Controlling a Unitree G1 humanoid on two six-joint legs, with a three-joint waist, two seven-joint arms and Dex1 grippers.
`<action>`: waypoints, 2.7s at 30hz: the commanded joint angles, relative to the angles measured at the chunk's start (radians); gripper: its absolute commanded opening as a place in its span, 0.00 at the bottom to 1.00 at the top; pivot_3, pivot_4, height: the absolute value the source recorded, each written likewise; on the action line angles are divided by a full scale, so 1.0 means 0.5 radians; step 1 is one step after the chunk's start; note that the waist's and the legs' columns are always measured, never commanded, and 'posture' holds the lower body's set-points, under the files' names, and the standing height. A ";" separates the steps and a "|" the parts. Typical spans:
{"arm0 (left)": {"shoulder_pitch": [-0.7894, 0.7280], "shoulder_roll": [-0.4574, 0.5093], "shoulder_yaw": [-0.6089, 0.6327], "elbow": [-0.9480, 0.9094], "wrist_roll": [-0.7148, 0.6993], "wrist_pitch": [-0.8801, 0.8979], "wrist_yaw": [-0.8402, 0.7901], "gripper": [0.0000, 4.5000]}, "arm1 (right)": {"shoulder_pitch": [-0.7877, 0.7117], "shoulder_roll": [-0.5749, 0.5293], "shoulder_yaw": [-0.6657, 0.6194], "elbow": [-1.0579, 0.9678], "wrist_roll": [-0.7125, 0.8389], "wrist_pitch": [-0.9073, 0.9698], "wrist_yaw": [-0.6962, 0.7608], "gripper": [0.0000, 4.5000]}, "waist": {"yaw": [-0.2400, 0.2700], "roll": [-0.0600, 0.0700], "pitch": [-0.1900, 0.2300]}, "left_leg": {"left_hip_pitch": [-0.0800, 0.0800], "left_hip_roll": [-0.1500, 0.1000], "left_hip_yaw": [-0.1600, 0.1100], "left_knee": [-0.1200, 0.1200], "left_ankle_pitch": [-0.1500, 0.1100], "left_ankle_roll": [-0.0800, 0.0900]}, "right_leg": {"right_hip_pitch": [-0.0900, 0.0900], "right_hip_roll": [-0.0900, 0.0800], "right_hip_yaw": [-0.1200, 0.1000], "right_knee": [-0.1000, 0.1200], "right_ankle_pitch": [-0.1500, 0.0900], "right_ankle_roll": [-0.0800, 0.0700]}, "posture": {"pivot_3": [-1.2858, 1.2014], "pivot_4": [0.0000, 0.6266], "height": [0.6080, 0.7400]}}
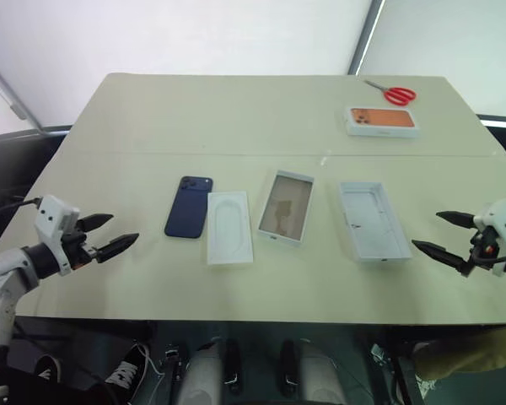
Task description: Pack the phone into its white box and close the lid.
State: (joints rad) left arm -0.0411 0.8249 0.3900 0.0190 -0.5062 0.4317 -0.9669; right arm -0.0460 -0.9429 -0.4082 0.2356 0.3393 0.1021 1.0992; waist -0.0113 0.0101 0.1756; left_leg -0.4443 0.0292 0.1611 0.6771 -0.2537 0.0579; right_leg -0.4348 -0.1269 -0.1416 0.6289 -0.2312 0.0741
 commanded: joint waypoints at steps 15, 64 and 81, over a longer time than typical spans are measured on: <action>-0.086 0.014 0.028 -0.120 -0.075 0.069 0.079 1.00 | -0.177 0.004 0.085 -0.085 0.030 0.042 -0.027 0.99 | -0.001 0.000 0.000 | 0.000 -0.001 0.000 0.000 0.000 0.000 | 0.000 0.000 0.000 0.000 0.000 0.000 | 0.52 0.24 0.98; -0.282 -0.990 -0.263 -0.319 -0.931 1.310 1.084 1.00 | -0.577 0.373 0.641 -0.532 0.004 0.201 -0.111 0.99 | 0.053 -0.001 -0.001 | 0.002 -0.004 -0.003 0.006 0.001 0.000 | 0.017 0.001 -0.002 0.001 0.000 0.001 | 0.52 0.24 0.98; -0.356 -1.038 -0.264 -0.204 -0.967 1.357 1.095 1.00 | -0.562 0.418 0.730 -0.674 0.044 0.285 -0.093 0.99 | 0.050 0.000 -0.003 | 0.003 -0.003 -0.004 0.007 0.001 0.001 | 0.018 0.001 -0.003 0.001 0.001 0.001 | 0.52 0.24 0.98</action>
State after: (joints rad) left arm -0.2431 0.3019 0.2617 -0.1085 -1.0009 1.0857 -0.4432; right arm -0.3144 -0.7325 -0.0292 -0.0827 0.3571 0.2570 1.0555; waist 0.0136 0.0101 0.1742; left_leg -0.4427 0.0275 0.1592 0.6804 -0.2534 0.0583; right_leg -0.4257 -0.1265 -0.1433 0.6296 -0.2310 0.0748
